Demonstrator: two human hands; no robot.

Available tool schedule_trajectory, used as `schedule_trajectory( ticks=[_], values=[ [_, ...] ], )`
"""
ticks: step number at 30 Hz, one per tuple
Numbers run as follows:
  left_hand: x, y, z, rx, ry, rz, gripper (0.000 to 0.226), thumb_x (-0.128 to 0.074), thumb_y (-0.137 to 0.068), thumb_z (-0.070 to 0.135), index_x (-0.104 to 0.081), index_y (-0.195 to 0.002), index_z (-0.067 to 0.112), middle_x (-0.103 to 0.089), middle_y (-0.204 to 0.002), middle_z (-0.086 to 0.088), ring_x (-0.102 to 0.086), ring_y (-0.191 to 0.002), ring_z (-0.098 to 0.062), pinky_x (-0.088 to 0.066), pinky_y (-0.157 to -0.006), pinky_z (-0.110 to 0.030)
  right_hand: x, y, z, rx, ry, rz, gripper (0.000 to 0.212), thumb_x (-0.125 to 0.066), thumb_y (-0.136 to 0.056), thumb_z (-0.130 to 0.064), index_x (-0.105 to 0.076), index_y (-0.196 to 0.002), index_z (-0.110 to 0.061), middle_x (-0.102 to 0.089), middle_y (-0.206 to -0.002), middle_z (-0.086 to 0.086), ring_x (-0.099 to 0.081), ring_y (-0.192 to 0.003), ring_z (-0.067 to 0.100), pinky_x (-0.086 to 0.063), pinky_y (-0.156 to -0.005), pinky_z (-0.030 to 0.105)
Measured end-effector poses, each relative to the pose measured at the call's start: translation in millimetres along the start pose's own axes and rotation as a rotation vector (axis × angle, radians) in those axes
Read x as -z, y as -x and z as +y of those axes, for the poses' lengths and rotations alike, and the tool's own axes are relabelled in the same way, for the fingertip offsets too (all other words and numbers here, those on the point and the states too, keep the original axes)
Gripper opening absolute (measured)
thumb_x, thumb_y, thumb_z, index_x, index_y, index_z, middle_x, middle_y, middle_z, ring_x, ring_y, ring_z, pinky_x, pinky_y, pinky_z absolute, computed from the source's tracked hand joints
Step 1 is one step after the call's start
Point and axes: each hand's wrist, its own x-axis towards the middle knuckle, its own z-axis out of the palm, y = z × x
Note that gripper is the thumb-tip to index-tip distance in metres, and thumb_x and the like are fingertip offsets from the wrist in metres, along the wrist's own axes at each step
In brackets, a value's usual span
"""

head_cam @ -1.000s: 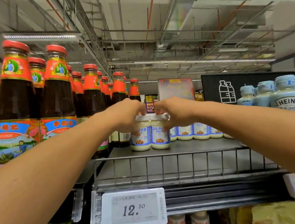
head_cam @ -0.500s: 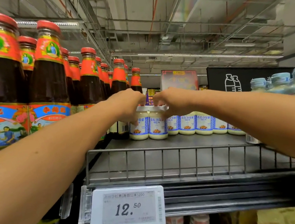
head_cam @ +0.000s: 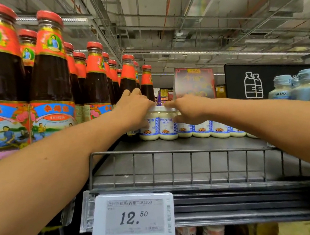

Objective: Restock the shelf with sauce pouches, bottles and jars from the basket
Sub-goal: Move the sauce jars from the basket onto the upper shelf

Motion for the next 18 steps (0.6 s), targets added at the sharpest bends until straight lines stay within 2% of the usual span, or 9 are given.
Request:
schedule_trajectory(
  ticks=[2, 6, 10, 14, 18],
  values=[
    [-1.0, 1.1, -0.6, -0.001, -0.004, 0.017, 0.060, -0.075, -0.078, 0.052, -0.057, -0.130, 0.027, -0.064, -0.119, 0.003, -0.042, -0.121, -0.025, -0.034, -0.090, -0.041, -1.1, 0.3, 1.0, -0.004, -0.004, -0.032, 0.054, -0.058, -0.100, -0.031, -0.039, -0.149, -0.020, -0.057, -0.140, 0.010, -0.055, -0.121, 0.032, -0.043, -0.089, 0.037],
    [-2.4, 2.0, 0.0, 0.015, 0.033, 0.003, 0.062, -0.075, -0.079, 0.049, -0.055, -0.133, 0.026, -0.065, -0.121, 0.003, -0.040, -0.121, -0.025, -0.033, -0.091, -0.042, -1.5, 0.5, 1.0, -0.003, -0.004, -0.057, 0.056, -0.058, -0.100, -0.029, -0.035, -0.151, -0.020, -0.056, -0.141, 0.011, -0.056, -0.118, 0.032, -0.041, -0.083, 0.034],
    [-3.7, 2.3, -1.0, 0.031, 0.048, -0.012, 0.068, -0.074, -0.080, 0.050, -0.049, -0.139, 0.027, -0.063, -0.127, 0.002, -0.039, -0.124, -0.025, -0.033, -0.095, -0.044, 0.3, 0.4, -0.1, -0.013, -0.020, -0.094, 0.067, -0.058, -0.100, -0.031, -0.025, -0.156, -0.021, -0.050, -0.149, 0.011, -0.053, -0.125, 0.033, -0.044, -0.096, 0.039],
    [5.6, 6.1, -3.6, 0.052, 0.148, -0.016, 0.082, -0.072, -0.083, 0.051, -0.033, -0.152, 0.028, -0.053, -0.142, 0.002, -0.033, -0.135, -0.028, -0.033, -0.102, -0.047, 6.8, 8.5, 0.5, -0.009, -0.064, -0.149, 0.083, -0.063, -0.097, -0.032, -0.009, -0.160, -0.026, -0.027, -0.164, 0.003, -0.036, -0.144, 0.031, -0.033, -0.113, 0.041],
    [27.8, 16.9, -1.7, -0.005, 0.366, -0.039, 0.075, -0.069, -0.088, 0.044, -0.034, -0.152, 0.026, -0.051, -0.147, -0.002, -0.038, -0.138, -0.028, -0.038, -0.109, -0.048, 23.9, 24.3, -1.7, -0.007, -0.053, -0.156, 0.083, -0.065, -0.096, -0.032, -0.010, -0.159, -0.031, -0.024, -0.165, 0.001, -0.032, -0.146, 0.028, -0.031, -0.114, 0.042]
  ],
)
